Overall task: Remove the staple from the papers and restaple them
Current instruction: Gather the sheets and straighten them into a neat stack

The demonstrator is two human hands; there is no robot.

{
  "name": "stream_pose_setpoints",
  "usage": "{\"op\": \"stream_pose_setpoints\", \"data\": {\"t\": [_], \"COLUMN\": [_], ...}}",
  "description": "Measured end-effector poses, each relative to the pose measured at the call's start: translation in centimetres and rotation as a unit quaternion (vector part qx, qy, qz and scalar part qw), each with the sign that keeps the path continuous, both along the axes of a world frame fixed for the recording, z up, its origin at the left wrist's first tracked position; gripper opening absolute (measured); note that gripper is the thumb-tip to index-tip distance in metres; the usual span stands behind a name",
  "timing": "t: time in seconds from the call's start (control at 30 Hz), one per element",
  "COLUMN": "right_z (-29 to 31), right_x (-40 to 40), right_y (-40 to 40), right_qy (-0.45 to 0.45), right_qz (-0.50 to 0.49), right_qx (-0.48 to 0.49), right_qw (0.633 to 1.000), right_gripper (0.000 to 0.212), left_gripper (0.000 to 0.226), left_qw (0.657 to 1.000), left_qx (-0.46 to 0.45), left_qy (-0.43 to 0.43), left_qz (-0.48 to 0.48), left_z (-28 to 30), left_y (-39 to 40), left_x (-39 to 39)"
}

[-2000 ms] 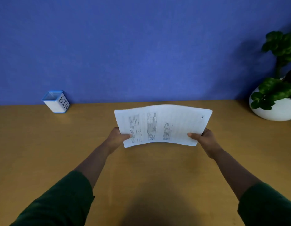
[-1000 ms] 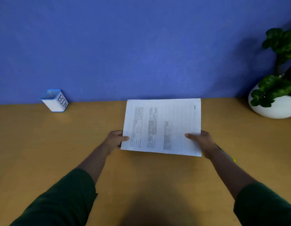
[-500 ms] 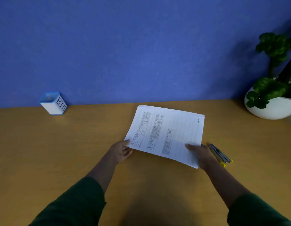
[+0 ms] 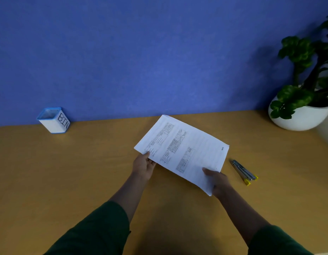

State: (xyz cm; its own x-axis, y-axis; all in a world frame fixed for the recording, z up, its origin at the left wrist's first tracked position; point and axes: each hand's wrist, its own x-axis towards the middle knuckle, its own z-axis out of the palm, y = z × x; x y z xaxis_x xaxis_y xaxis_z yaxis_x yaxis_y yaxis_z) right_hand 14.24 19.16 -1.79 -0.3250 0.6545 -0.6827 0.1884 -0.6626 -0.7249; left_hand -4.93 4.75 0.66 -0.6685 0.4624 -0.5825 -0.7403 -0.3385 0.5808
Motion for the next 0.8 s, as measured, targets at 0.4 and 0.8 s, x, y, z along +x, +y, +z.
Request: {"op": "stream_pose_setpoints", "data": {"t": [0.4,0.8], "right_z": [-0.4,1.8], "right_x": [-0.9,0.0], "right_y": [-2.4,-0.3], "right_qy": [0.047,-0.342], "right_qz": [-0.018,0.142], "right_qx": [-0.062,0.291], "right_qw": [0.997,0.882], "right_gripper": [0.041,0.047], "left_gripper": [0.012,0.026], "left_qw": [0.979,0.878], "left_qx": [-0.159,-0.225], "left_qy": [0.128,0.396], "left_qz": [0.005,-0.148], "left_z": [1.1,6.4], "left_y": [1.4,3.9], "left_x": [-1.9,-7.7]}}
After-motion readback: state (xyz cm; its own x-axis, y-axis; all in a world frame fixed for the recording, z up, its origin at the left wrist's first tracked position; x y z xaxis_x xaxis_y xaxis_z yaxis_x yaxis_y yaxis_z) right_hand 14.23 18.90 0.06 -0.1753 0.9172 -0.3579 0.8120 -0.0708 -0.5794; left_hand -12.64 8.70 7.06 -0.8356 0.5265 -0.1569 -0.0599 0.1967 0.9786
